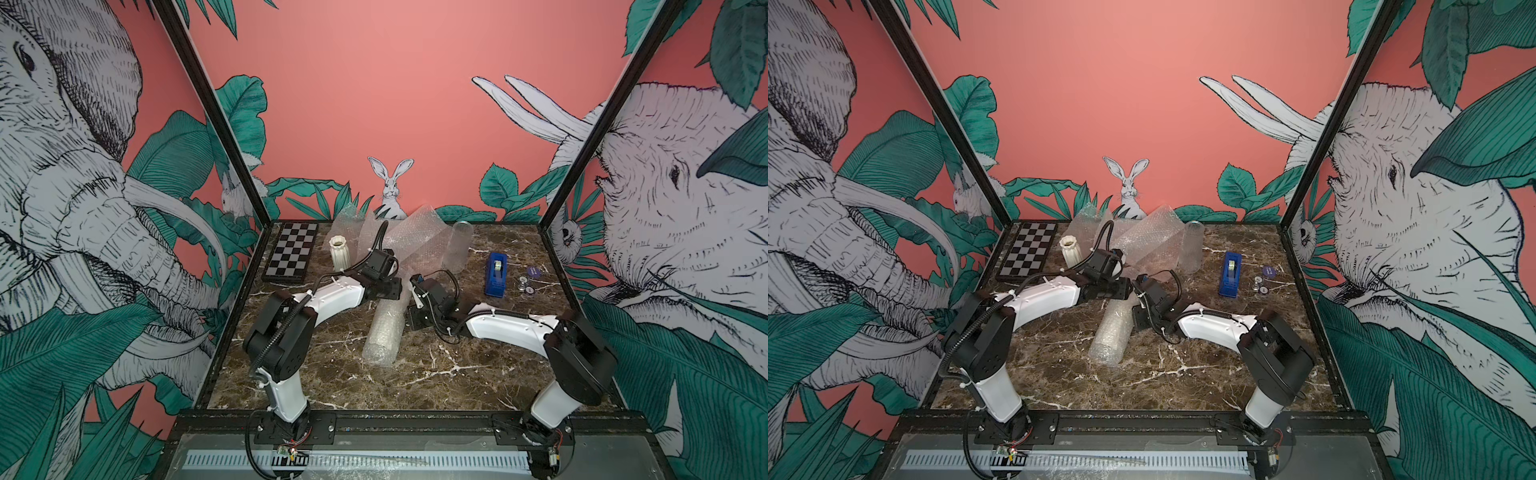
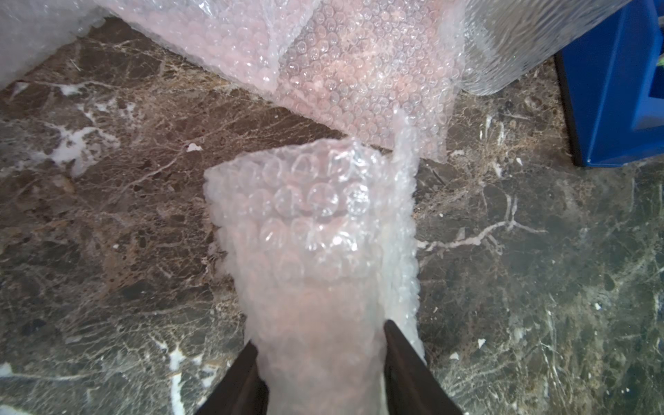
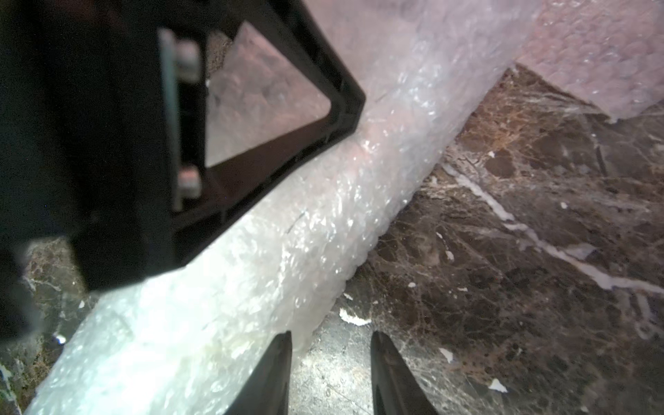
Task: Wrap vases in bubble wrap
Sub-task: Stick the tape on the bubble wrap.
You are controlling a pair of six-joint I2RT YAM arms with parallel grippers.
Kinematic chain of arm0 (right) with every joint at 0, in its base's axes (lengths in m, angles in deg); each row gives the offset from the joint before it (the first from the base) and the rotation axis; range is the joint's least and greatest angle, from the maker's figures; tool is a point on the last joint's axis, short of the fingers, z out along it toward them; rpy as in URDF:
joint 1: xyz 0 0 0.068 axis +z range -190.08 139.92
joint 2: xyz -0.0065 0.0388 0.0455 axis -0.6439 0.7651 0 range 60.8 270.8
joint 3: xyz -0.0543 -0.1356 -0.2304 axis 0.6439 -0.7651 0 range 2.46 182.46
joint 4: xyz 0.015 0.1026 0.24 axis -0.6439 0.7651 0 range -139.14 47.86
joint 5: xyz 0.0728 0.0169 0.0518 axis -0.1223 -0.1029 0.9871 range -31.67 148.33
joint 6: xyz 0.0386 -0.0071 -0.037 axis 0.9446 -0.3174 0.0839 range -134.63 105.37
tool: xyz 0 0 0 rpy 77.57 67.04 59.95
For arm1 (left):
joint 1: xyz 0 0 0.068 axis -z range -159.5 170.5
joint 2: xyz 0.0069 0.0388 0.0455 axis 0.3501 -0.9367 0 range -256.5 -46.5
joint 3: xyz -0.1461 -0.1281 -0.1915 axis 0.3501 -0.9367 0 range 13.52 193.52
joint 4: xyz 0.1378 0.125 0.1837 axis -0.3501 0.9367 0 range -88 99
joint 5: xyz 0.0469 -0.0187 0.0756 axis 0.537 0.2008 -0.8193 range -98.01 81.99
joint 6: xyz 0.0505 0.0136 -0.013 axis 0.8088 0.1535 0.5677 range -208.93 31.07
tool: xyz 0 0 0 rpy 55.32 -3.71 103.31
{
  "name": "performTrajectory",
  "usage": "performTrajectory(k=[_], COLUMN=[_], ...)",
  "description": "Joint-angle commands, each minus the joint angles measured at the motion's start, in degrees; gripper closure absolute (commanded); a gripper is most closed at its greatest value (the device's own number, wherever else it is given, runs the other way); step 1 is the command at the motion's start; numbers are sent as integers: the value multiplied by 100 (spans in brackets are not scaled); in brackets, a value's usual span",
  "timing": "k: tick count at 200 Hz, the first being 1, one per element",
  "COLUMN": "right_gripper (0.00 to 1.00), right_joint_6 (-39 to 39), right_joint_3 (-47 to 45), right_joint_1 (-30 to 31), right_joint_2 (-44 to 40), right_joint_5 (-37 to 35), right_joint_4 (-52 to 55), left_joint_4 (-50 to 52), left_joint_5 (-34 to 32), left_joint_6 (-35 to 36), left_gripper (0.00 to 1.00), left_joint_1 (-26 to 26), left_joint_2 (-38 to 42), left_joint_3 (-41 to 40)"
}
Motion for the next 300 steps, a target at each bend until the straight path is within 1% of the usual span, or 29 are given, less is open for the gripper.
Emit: performTrajectory(k=[1,26,57,88,111,125,146,158,173,198,237,287,300], right_gripper=[64,65,65,61,60,56,49,43,35,26,16,9,8], right_joint_6=[-70,-34,-36,-63,-73,-34,110,170,165,182,281,488,498], right_joint_3=[-61,-9,300,282,183,116,74,111,252,425,642,567,625], right_joint_1=[26,61,135,140,153,208,284,299,332,385,446,500,517], right_joint_2=[-187,50,356,66,-184,-513,-628,-559,-363,20,427,419,495], right_joint_5=[-256,-93,-25,-61,-94,-59,142,251,210,97,130,148,96], right_joint_4=[193,21,-11,-2,139,100,-86,-182,-131,-127,-299,-548,-426], left_joint_4=[709,685,686,677,651,636,633,627,640,655,616,609,591], left_joint_5=[127,135,144,142,140,145,140,140,140,149,126,35,26], left_joint_6=[-75,-91,-101,-99,-120,-128,-134,-154,-161,-186,-253,-319,-341], left_gripper=[51,51,51,51,51,51,51,51,51,51,51,51,51], left_joint_1=[44,42,46,47,47,50,46,49,48,51,51,52,49], left_joint_2=[-34,-50,-32,-24,-30,-26,-19,-15,-20,-14,-21,6,4], left_joint_3=[-222,-223,-232,-275,-285,-285,-285,-287,-286,-293,-389,-469,-489])
